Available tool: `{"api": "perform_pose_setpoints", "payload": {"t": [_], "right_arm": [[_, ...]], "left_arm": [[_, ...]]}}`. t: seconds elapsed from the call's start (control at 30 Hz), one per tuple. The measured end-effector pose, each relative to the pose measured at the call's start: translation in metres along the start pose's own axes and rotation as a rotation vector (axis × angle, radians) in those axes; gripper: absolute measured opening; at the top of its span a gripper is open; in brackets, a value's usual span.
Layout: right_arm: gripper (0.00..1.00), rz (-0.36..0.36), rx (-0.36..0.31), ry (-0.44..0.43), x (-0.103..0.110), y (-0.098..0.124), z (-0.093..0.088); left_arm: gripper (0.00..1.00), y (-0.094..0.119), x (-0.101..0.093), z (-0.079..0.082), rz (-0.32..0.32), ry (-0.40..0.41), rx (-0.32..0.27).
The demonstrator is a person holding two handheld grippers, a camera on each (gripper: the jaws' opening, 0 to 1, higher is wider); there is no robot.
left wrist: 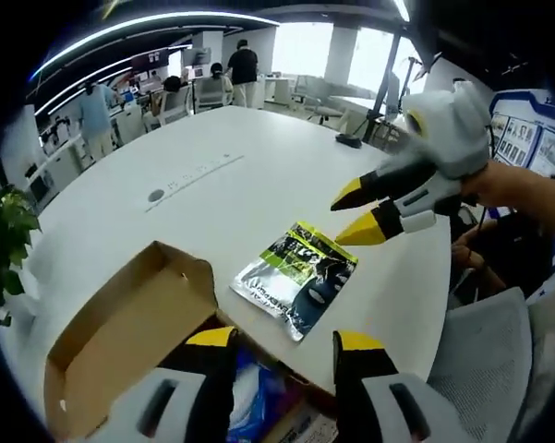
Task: Operate the shoe box by opening the lid, removing the specified soft item, and placing it in the target area until the item is outside and the box remains undamaged.
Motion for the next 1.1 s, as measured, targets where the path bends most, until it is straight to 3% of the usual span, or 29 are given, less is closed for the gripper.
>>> {"api": "perform_pose_setpoints", "payload": {"t": [0.4,0.63,1.1], "right_arm": [[0.33,0.087,-0.033,-0.006,0.039,0.008,0.022],[0.34,0.12,-0.034,0.009,0.055,0.007,0.026],[0.37,0.242,-0.071,-0.031,0.1,0.007,0.045]], "left_arm": [[0.45,0.033,0.021,-0.019,0.049,0.067,-0.051],[0.46,0.052,0.033,-0.031,0.091,0.11,-0.079],[0.5,0.086,0.05,-0.062,0.16,0.144,-0.087]]}}
Point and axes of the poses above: the point that each gripper's makers call its tool centre point, and the gripper's own axes: y roughly backward along the fingers, x roughly to its left, z roughly out of its top, the point moved 5 cm from there along y, roughly backward along the fingers, and after that the axes turned 1 degree about y, right-handed, at the moved point
